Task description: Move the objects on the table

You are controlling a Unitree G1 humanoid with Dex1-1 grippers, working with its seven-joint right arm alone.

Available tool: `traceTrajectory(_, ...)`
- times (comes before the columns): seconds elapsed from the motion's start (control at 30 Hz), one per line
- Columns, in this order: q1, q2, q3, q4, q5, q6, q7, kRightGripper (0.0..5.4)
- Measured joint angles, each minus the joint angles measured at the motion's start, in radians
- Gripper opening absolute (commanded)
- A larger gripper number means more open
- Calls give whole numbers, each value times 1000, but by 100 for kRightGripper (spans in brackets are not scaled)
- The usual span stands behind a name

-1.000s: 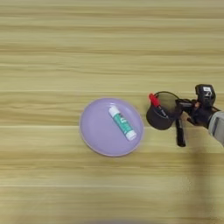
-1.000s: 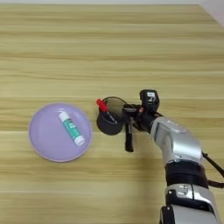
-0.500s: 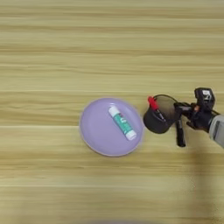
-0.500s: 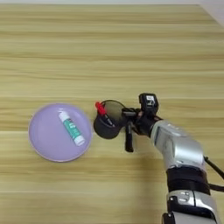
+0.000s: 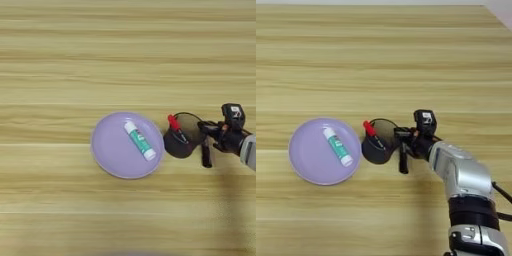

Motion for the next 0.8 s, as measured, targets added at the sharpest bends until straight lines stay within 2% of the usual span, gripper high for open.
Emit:
traceTrajectory(0.53, 15, -1, -4, -32, 4, 21, -1, 25)
traceTrajectory(0.8, 26, 0, -3, -31, 1, 23, -3, 117)
